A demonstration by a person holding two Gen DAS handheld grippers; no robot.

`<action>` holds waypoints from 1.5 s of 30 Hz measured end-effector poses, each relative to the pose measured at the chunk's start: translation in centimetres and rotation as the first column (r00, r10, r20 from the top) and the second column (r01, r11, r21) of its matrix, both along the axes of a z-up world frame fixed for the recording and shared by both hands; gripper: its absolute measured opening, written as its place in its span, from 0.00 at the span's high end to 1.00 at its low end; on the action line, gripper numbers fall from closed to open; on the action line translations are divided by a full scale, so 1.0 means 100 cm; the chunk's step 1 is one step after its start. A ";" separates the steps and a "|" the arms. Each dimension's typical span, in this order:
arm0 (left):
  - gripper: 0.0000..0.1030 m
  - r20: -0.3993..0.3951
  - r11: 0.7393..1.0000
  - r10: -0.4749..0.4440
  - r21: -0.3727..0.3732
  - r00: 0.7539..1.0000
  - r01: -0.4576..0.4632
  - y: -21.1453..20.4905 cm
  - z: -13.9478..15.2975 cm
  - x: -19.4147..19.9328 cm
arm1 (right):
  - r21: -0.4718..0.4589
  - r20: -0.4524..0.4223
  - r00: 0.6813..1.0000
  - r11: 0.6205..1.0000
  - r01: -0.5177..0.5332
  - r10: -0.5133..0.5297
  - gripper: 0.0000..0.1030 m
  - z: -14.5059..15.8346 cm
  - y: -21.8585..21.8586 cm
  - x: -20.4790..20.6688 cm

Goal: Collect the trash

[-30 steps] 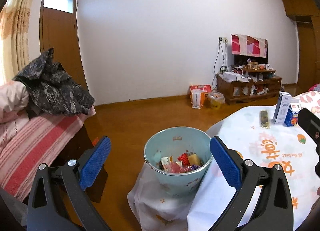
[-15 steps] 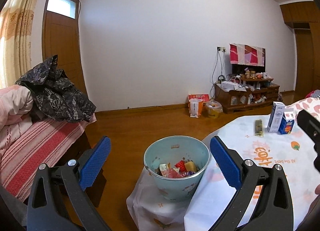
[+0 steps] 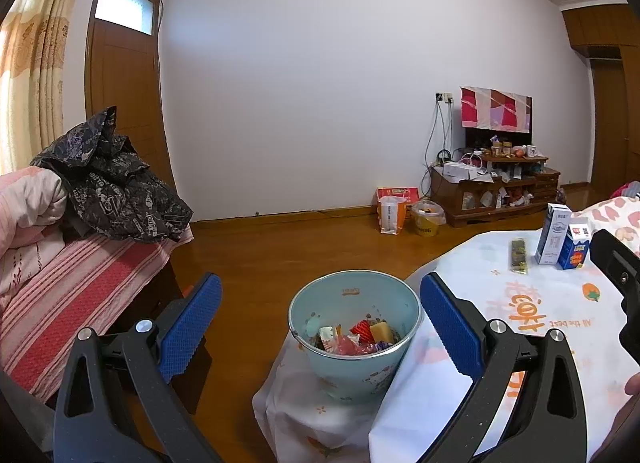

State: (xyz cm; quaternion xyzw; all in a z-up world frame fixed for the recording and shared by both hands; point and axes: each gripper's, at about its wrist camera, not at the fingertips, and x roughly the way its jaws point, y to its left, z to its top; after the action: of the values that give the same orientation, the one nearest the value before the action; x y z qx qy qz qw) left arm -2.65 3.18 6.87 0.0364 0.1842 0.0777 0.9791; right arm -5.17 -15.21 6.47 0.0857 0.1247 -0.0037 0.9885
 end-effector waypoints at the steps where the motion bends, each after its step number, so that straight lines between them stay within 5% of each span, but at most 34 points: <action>1: 0.06 0.000 1.000 0.001 -0.002 1.000 -0.001 0.000 0.000 0.000 | -0.001 -0.001 1.000 1.000 0.000 0.000 0.04 0.000 0.000 0.000; 45: 0.06 0.006 1.000 0.021 -0.009 1.000 -0.021 0.006 0.001 -0.001 | -0.004 0.002 1.000 1.000 -0.002 0.002 0.04 -0.002 0.001 -0.002</action>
State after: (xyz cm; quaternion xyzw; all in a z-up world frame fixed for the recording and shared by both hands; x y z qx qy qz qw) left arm -2.77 3.79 6.93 0.0300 0.1821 0.0871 0.9789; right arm -5.36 -15.11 6.23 0.0835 0.1240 -0.0029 0.9888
